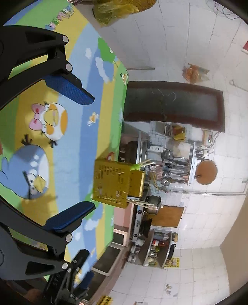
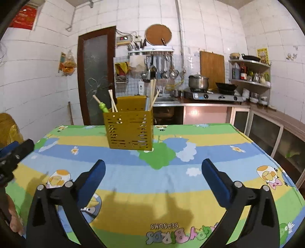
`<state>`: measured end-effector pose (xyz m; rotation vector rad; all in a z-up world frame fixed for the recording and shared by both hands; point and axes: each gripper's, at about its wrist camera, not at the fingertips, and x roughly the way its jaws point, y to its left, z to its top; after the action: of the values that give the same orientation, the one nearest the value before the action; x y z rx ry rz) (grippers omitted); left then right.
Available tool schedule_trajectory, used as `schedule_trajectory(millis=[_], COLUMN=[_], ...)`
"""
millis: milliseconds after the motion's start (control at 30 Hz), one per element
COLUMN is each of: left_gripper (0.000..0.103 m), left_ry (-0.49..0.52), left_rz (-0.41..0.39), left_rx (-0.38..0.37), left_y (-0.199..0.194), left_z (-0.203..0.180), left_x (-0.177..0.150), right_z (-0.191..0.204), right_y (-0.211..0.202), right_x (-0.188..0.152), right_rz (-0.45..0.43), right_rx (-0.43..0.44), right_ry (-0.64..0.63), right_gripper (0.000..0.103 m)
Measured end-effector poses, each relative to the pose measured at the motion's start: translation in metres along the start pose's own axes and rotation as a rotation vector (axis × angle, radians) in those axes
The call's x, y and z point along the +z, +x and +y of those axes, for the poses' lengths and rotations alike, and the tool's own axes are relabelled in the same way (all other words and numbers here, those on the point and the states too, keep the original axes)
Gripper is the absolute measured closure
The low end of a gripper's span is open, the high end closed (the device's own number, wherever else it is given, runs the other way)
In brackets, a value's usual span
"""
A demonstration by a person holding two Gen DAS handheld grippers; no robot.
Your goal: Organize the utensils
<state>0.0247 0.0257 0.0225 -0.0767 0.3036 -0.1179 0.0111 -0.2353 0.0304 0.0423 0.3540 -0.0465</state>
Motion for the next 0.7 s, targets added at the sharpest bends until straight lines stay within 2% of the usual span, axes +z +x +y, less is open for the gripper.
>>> schedule_trajectory(millis=[167,367,500,700], left_gripper=[0.005,0.005,0.005,0.005], left_ry=[0.011,0.074,0.086,0.054], left_rz=[0.007,-0.04,-0.018,0.016], left_rx=[0.032,0.049,0.062,0.029], left_y=[0.01,0.01,0.017,0.023], left_z=[0.001,-0.004,-0.006,0.001], left_x=[-0.015,-0.021,-0.02,-0.021], right_z=[0.002,0.005,0.002,-0.005], right_y=[0.001,0.003,0.003,0.0], right_x=[-0.012,-0.023,-0.023,-0.024], right_rz=[-0.02,-0.044,-0.051,-0.059], right_rx=[-0.017,-0.039,-0.038,-0.043], right_ry=[-0.016,-0.047,-0.036,0.001], right_gripper=[0.005,0.005,0.005,0.004])
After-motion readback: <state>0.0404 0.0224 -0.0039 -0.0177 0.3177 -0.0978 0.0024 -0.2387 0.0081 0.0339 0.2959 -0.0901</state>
